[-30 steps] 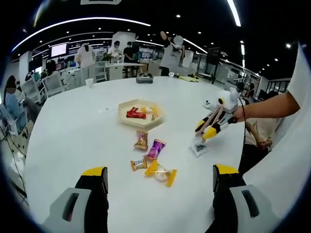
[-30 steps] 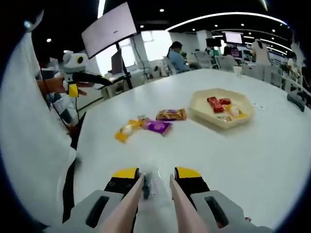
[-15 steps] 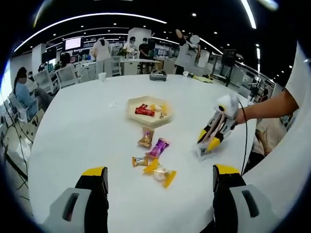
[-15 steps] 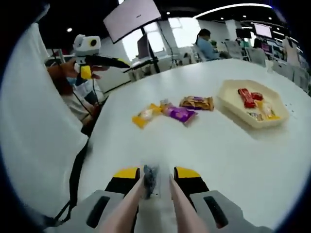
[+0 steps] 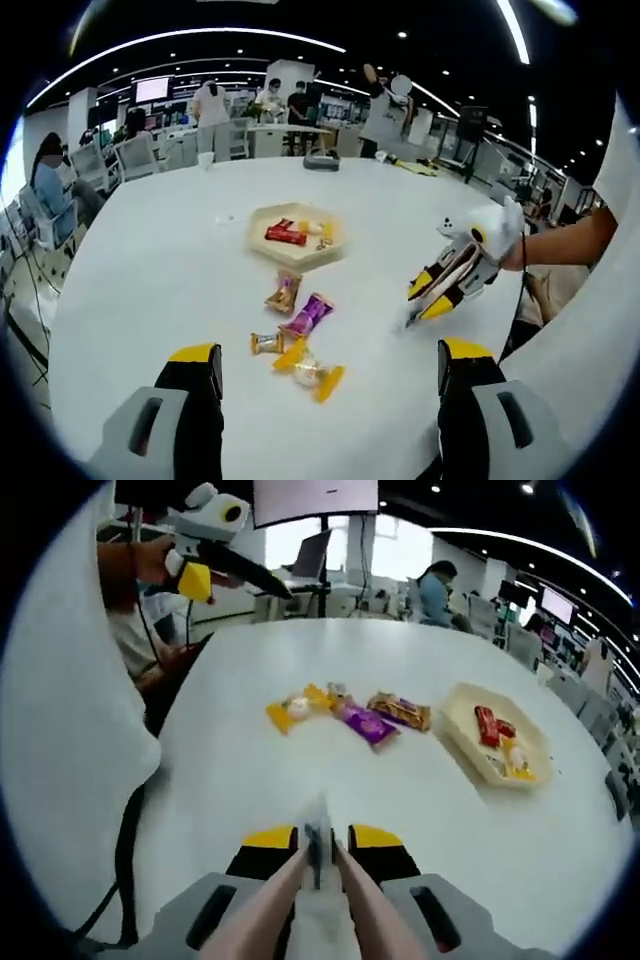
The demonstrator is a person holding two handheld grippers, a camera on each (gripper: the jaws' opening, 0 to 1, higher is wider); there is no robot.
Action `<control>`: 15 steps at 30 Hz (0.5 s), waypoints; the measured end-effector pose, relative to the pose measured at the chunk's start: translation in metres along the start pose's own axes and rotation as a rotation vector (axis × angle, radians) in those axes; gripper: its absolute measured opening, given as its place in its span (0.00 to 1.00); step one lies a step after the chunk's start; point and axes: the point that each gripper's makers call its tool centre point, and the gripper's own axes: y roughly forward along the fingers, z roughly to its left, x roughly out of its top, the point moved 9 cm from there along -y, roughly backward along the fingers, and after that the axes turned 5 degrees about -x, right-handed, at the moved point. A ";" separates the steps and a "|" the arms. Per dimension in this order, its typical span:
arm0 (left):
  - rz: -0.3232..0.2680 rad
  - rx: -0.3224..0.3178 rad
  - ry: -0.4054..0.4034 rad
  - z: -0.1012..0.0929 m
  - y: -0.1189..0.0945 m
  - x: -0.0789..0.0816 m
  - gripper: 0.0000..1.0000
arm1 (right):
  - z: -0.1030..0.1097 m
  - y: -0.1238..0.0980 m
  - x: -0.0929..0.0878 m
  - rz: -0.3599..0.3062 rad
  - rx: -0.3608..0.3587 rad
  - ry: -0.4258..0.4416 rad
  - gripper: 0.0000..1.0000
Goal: Place the target food into the container with the food tongs after gripping and lifting it, then release it inside without dropping or visibly crushing the food.
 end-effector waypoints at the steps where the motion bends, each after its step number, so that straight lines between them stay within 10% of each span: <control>1: -0.008 -0.006 0.005 0.000 0.001 0.003 0.89 | 0.000 -0.002 -0.001 0.000 -0.002 0.027 0.18; 15: -0.003 -0.060 0.058 0.009 0.010 0.014 0.89 | 0.004 -0.005 -0.013 -0.030 0.000 0.153 0.27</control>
